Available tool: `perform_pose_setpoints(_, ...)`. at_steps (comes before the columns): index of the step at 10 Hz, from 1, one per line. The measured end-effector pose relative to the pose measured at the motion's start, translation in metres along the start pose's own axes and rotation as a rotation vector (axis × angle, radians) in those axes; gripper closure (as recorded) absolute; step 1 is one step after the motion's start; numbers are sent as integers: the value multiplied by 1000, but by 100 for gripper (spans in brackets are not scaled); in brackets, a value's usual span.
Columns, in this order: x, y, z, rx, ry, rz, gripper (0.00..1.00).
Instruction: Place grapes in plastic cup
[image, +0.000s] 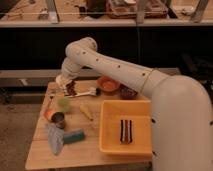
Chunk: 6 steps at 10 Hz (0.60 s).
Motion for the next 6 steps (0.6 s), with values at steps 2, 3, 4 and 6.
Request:
perform_pose_setpoints(2, -13, -3, 12, -24, -33, -19, 91)
perform_pose_setpoints(3, -16, -4, 17, -36, -43, -25, 91)
perform_pose_setpoints(4, -20, -2, 22, -48, -46, -32, 91)
perform_pose_setpoints(6, -20, 3, 31, -69, -51, -41, 91)
